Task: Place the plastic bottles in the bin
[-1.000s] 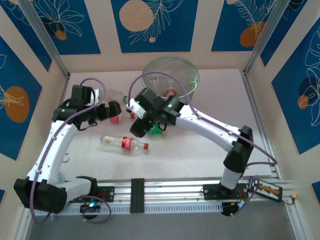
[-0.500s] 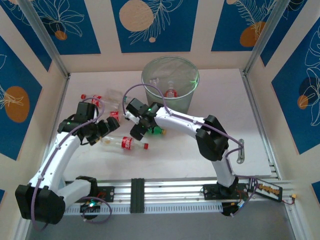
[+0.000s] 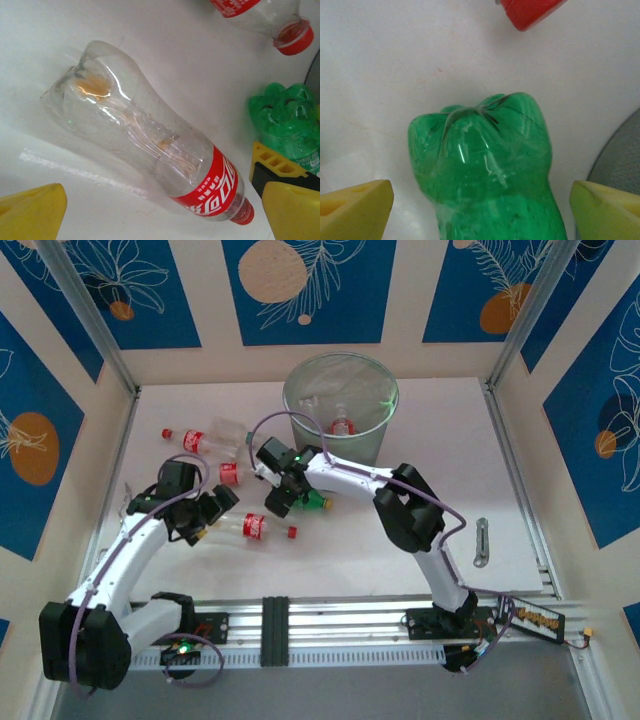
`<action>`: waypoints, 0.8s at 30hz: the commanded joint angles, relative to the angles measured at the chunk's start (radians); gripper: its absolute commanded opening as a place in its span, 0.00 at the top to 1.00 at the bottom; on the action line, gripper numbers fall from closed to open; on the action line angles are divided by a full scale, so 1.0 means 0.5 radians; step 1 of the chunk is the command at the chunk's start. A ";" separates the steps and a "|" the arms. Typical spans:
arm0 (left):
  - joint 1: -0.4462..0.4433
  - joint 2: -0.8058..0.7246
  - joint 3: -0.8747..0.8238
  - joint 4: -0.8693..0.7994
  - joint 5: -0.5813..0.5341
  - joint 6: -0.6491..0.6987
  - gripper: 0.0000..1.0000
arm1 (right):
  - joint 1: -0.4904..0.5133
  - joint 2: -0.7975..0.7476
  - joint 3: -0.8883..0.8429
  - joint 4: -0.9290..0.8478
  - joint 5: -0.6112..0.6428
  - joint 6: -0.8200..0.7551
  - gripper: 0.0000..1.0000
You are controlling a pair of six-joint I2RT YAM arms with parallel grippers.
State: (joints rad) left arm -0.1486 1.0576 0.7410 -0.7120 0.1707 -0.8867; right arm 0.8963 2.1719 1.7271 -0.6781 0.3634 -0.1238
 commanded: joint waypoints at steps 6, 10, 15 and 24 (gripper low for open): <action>0.021 0.040 -0.079 0.165 0.008 -0.136 0.00 | 0.010 0.114 0.056 0.058 -0.053 -0.022 0.12; 0.022 0.044 -0.119 0.203 -0.005 -0.167 0.01 | 0.017 0.108 0.064 0.055 -0.050 -0.010 0.18; 0.025 0.050 -0.129 0.226 -0.018 -0.195 0.01 | 0.029 0.062 0.068 0.043 -0.023 -0.017 0.24; 0.026 0.089 -0.187 0.294 -0.022 -0.237 0.03 | 0.068 -0.140 0.158 -0.050 0.009 -0.032 0.32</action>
State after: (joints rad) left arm -0.1474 1.0901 0.6651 -0.5797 0.1703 -0.9890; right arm 0.9165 2.1925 1.7554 -0.6743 0.3679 -0.1307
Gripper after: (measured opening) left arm 0.975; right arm 0.684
